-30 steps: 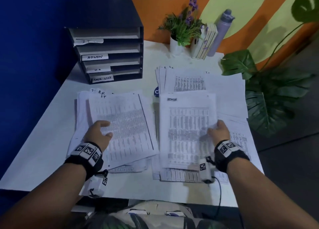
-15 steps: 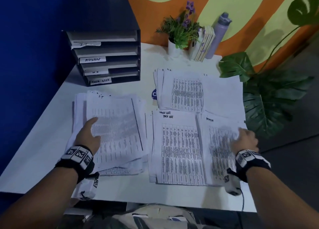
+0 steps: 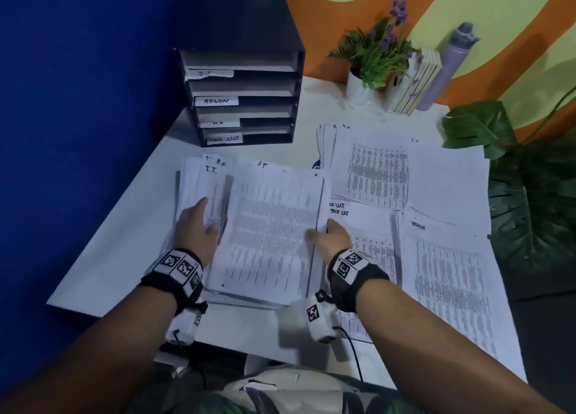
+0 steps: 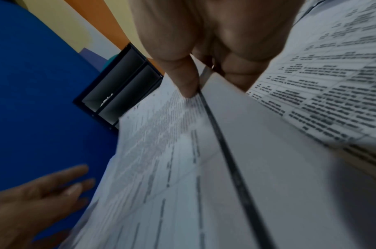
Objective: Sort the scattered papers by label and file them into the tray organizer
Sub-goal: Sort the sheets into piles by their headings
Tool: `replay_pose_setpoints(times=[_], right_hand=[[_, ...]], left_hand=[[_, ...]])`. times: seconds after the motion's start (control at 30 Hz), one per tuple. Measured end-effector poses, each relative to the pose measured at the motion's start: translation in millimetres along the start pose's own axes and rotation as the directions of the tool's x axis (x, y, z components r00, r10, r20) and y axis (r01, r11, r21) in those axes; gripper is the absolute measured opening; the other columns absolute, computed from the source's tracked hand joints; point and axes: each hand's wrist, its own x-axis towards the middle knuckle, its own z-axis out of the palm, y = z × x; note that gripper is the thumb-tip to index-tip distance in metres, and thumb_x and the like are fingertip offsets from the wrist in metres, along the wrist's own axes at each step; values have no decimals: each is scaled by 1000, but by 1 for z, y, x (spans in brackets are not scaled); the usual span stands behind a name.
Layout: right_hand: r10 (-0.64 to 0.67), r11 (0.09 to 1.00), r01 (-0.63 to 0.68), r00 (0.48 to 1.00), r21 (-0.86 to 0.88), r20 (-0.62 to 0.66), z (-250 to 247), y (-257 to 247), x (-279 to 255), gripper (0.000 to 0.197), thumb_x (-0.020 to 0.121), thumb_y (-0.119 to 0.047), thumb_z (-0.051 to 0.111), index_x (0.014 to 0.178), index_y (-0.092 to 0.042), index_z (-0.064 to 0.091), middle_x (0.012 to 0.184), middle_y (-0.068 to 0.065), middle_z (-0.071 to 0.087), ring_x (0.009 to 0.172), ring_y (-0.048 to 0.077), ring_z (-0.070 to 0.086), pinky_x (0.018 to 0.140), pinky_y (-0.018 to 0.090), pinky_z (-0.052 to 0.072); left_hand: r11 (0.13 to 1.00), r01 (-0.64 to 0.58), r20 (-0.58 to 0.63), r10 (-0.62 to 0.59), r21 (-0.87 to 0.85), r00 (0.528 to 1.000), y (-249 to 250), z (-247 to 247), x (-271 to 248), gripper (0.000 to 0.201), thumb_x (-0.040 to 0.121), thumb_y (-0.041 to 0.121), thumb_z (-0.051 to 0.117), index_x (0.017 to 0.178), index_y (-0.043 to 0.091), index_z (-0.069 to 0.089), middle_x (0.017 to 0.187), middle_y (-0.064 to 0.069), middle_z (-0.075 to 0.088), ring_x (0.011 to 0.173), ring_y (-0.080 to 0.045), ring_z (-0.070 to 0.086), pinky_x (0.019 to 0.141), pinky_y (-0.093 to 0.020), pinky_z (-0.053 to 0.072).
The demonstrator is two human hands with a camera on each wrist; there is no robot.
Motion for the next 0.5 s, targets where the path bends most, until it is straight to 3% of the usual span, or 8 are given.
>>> replay_pose_setpoints(times=[0.07, 0.1, 0.2, 0.27, 0.37, 0.43, 0.5], right_hand=[[-39, 999, 40, 998, 11, -46, 1, -4, 0, 31, 91, -19, 58, 113, 2, 53, 103, 5, 56, 93, 18, 55, 78, 23, 45], [-53, 999, 54, 997, 5, -61, 2, -5, 1, 31, 91, -17, 57, 111, 5, 53, 103, 2, 56, 93, 18, 56, 77, 25, 46], [-82, 996, 82, 996, -31, -17, 8, -9, 2, 25, 91, -19, 56, 110, -3, 53, 101, 1, 55, 99, 22, 53, 72, 20, 41], [-74, 996, 75, 997, -43, 20, 13, -11, 1, 30, 91, -21, 57, 113, -1, 55, 104, -1, 56, 105, 25, 54, 78, 28, 44], [-68, 990, 71, 997, -118, 29, 20, -5, -5, 20, 90, -20, 56, 85, -2, 50, 76, 5, 50, 77, 26, 51, 57, 27, 37], [-53, 994, 54, 998, -98, 12, 21, 1, -7, 21, 89, -15, 57, 90, 6, 54, 81, 16, 55, 82, 32, 57, 62, 29, 44], [-49, 995, 51, 998, -80, 28, 19, 8, -9, 17, 88, -12, 58, 84, 2, 49, 78, 13, 51, 74, 23, 54, 61, 27, 43]], left_hand=[[956, 87, -28, -82, 280, 996, -22, -8, 11, 60, 94, 20, 57, 148, 15, 33, 153, -10, 26, 137, -32, 31, 113, -42, 29], [930, 122, -9, -126, 347, 992, -31, -11, 14, 64, 91, 23, 61, 148, 16, 33, 153, -10, 25, 136, -33, 30, 113, -43, 30], [938, 137, 62, -165, 318, 984, -45, -11, 12, 79, 81, 26, 73, 148, 15, 33, 149, -13, 28, 131, -35, 37, 112, -40, 32], [939, 143, 93, -180, 312, 979, -47, -10, 5, 87, 76, 30, 79, 149, 18, 33, 147, -13, 28, 129, -34, 40, 111, -38, 34], [933, 172, 156, -230, 316, 961, -46, -8, -7, 100, 65, 33, 85, 148, 22, 30, 142, -15, 28, 126, -33, 42, 109, -37, 37], [921, 189, 201, -267, 341, 942, -42, -8, -17, 100, 61, 34, 85, 146, 24, 32, 138, -15, 29, 124, -33, 42, 107, -35, 38], [904, 202, 180, -285, 376, 941, -37, -6, -27, 82, 66, 33, 82, 138, 24, 44, 138, -11, 29, 125, -32, 39, 106, -34, 37]])
